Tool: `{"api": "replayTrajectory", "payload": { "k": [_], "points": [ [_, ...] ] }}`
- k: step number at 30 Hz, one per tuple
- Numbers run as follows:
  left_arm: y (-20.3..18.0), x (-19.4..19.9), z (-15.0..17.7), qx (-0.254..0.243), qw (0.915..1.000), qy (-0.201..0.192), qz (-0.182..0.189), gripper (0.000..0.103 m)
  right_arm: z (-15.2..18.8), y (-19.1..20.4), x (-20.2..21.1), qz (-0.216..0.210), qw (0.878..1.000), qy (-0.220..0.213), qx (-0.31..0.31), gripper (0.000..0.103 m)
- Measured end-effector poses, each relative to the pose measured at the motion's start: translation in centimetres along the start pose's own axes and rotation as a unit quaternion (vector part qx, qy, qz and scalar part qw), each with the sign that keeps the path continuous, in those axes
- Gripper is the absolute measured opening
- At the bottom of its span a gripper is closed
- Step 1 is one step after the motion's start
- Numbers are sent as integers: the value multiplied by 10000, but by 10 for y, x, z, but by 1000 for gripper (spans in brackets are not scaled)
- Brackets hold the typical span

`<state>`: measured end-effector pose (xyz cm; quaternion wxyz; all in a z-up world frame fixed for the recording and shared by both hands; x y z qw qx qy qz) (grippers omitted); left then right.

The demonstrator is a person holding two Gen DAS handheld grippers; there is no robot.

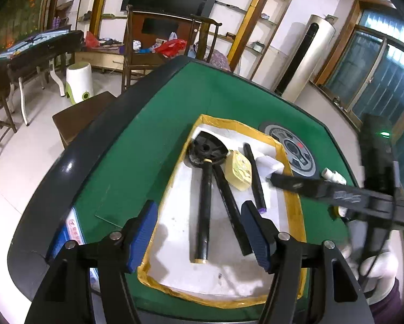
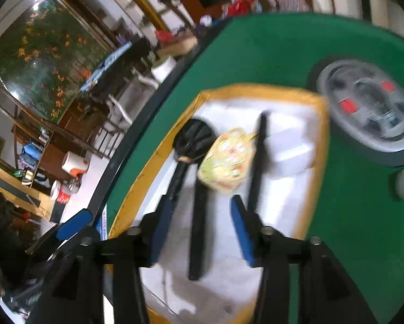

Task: Organize rigid objects
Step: 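Move both tools back toward the remaining bottles and tape, then grasp the green-label white bottle with the left tool while the right tool grasps the yellow tape roll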

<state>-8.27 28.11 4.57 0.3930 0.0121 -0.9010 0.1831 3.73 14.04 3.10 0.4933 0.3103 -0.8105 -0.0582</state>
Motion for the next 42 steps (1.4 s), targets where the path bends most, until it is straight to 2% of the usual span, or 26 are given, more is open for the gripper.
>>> {"api": "replayTrajectory", "payload": {
  "k": [1,6,8,9,11,13,15,16,18,21,24,27,30,36,38,42],
  "points": [
    [-1,0,1,11,10000,24,19,68,1,-5,11,63,9999,-129,2,62],
    [-11,5,4,20,10000,-24,83,68,15,-47,84,633,9926,-1024,154,63],
    [-17,8,6,33,9999,-46,151,68,20,-62,113,879,9865,-1362,243,69],
    [-21,9,7,14,9998,-66,182,68,24,-68,127,1020,9818,-1574,297,73],
    [-33,13,7,-100,9995,-125,258,68,33,-86,158,1424,9676,-2047,385,93],
    [-50,16,8,-278,9988,-174,354,68,44,-110,184,1943,9481,-2485,388,103],
    [-73,16,10,-508,9971,-129,551,68,48,-137,197,2288,9385,-2580,188,103],
    [-86,15,12,-635,9959,-59,648,70,48,-156,201,2397,9375,-2524,-22,103],
    [-110,9,16,-831,9935,93,778,70,50,-196,208,2430,9372,-2450,-514,103],
    [-150,-6,23,-1142,9880,411,959,70,56,-246,211,2505,9299,-2475,-1060,103],
    [-188,-26,29,-1448,9833,591,934,70,64,-289,216,2585,9204,-2543,-1460,103],
    [-224,-48,29,-1815,9781,581,837,70,74,-315,220,2504,9149,-2673,-1697,102],
    [-258,-81,24,-2281,9693,604,685,70,82,-331,221,2232,9152,-2705,-1984,102],
    [-299,-154,20,-3295,9405,831,18,70,86,-333,228,1800,9178,-2799,-2166,102],
    [-305,-173,17,-3503,9326,852,-180,70,87,-333,230,1749,9173,-2829,-2189,102],
    [-317,-200,16,-3729,9228,934,-244,70,88,-334,232,1616,9170,-2845,-2279,102]
  ]
}}
Point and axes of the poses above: each gripper's, at about its wrist camera, not at the fingertips, and x roughly against the way its jaws point, y to its left, z to its underside, the point moved 4 cm from there along -x, roughly the way its jaws point
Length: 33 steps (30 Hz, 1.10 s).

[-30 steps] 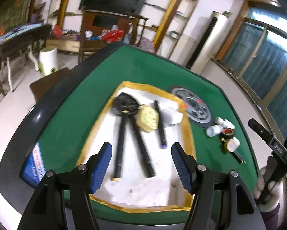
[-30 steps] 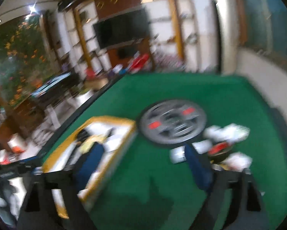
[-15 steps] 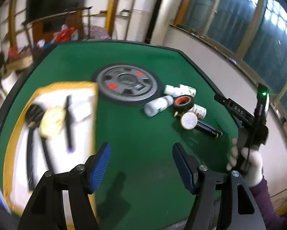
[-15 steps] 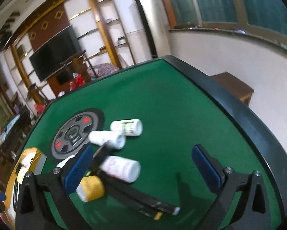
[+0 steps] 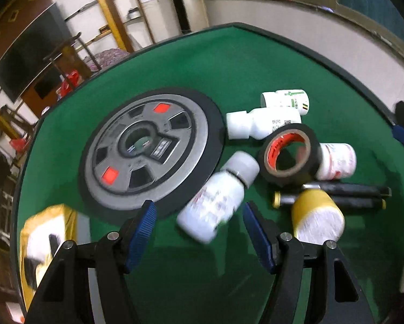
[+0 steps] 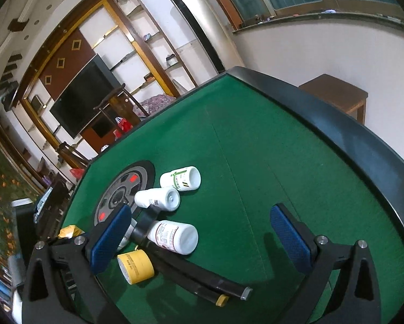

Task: Organize rigid objects
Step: 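Grasp the green-label white bottle with the left tool while the right tool grasps the yellow tape roll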

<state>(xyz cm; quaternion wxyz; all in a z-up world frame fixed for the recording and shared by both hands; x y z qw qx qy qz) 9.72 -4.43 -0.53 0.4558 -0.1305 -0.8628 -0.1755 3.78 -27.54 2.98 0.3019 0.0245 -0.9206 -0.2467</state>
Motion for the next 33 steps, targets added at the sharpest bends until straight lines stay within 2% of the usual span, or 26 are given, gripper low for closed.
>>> {"api": "replayTrajectory", "payload": {
  "k": [3,5,9,13,19,23,27,30,33],
  "points": [
    [-12,-14,-8,-262,9996,9,-49,70,0,0,0,-13,10000,22,-18,102],
    [-16,-18,-11,-198,9997,1,150,70,1,0,-1,-2,10000,14,-11,102],
    [-13,-14,-6,-2,9997,60,233,44,4,2,-2,67,10000,41,36,102],
    [-5,-1,9,420,9973,134,589,41,7,3,-5,143,9998,84,77,102],
    [1,35,34,892,9915,-34,949,38,11,5,-9,249,9994,162,176,102],
    [1,76,57,1095,9862,-361,1189,36,13,6,-12,269,9991,216,254,102],
    [19,112,78,1389,9781,-711,1379,37,17,15,-13,182,9984,272,453,102],
    [41,136,98,1638,9726,-942,1351,37,22,29,-12,35,9969,270,733,102],
    [68,154,122,1930,9663,-1125,1281,36,31,46,-13,-116,9939,458,1001,102]
  ]
}}
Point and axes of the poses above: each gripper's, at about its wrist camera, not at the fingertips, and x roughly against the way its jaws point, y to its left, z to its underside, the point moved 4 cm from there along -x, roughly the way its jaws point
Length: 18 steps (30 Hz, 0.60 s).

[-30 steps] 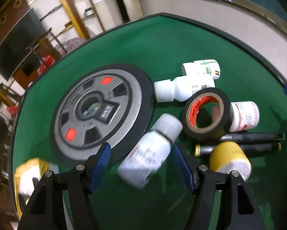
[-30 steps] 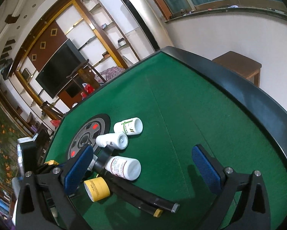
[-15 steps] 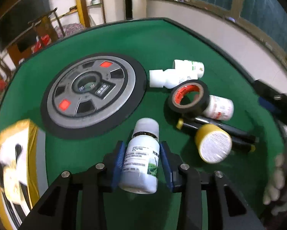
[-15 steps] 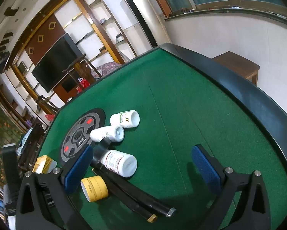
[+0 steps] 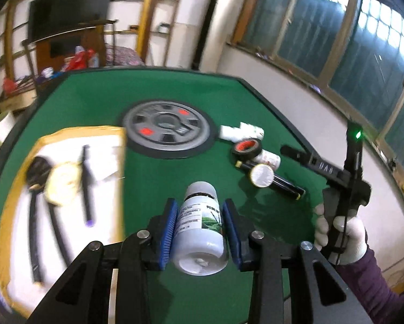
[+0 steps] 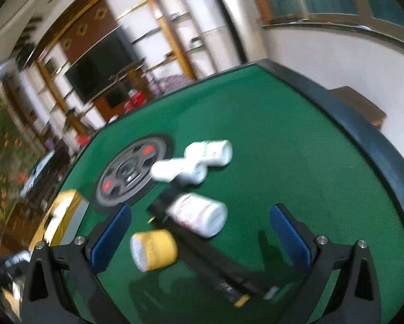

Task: Organize rigid objects
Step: 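Grasp the green-label white bottle with the left tool while the right tool grasps the yellow tape roll, then lower the bottle into the tray and open the left tool while the right tool carries the tape roll over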

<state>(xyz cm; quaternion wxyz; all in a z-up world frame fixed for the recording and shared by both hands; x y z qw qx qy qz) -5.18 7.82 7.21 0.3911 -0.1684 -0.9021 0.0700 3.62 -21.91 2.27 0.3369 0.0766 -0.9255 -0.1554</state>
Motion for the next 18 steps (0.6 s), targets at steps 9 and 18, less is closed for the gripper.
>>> {"api": "replayTrajectory", "payload": {
  "k": [9,18],
  "points": [
    [79,51,32,695,9961,-435,-330,36,22,54,-18,512,9917,571,1035,94],
    [133,67,58,1262,9892,-536,-512,36,40,81,-52,1300,9695,999,1822,49]
  ]
}}
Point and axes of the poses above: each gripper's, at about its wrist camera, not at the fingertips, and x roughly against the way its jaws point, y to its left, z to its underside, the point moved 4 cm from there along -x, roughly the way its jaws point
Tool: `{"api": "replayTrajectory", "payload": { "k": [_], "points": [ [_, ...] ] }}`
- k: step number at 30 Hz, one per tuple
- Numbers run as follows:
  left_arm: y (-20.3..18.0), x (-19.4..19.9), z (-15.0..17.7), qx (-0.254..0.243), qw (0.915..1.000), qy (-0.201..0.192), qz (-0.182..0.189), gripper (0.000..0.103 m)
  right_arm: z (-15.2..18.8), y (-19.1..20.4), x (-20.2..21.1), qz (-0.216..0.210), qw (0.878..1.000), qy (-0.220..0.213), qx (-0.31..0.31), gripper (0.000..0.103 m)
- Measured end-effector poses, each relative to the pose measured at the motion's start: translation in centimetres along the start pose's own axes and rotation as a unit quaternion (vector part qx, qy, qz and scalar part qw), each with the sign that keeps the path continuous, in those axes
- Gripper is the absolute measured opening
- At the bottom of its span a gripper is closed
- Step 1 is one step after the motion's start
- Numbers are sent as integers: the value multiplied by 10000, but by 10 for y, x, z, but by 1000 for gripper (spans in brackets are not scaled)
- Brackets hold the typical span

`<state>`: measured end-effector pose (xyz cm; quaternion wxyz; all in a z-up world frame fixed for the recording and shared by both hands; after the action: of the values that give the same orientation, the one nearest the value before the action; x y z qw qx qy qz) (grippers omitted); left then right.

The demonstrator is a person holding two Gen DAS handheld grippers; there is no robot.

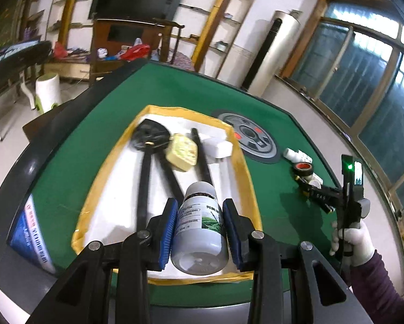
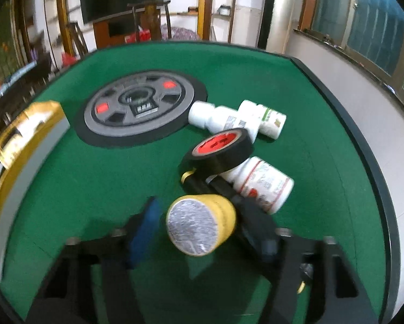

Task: Organize rigid objects
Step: 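Lower the bottle into the tray and open the left tool while the right tool carries the tape roll over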

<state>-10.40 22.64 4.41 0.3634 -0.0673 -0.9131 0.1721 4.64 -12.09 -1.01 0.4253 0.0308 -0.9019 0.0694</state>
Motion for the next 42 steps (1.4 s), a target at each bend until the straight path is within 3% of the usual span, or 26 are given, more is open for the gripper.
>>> {"api": "replayTrajectory", "payload": {
  "k": [4,12,21,31,38,42],
  "points": [
    [8,1,1,93,9999,-38,-3,36,0,4,1,106,9999,-38,28,48],
    [15,1,2,122,9999,-29,-66,36,-5,12,36,-459,9984,-273,-184,48],
    [20,-4,6,159,9997,53,-182,36,-16,78,98,-1679,9836,-632,178,48],
    [32,-14,12,237,9993,193,-236,36,-10,179,111,-3091,9488,-66,642,48],
    [33,-42,16,77,9975,554,-431,36,-1,231,101,-3160,9419,238,1109,48],
    [35,-49,7,-81,9958,509,-752,36,2,247,90,-3066,9423,399,1288,48]
  ]
}}
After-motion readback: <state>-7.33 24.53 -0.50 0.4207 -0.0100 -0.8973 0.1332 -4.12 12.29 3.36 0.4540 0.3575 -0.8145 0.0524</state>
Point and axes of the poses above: each gripper's, at about its wrist camera, not at the fingertips, and x roughly against the way its jaws point, y to its left, z to its underside, the point moved 4 cm from there along -x, roughly the way its jaws point
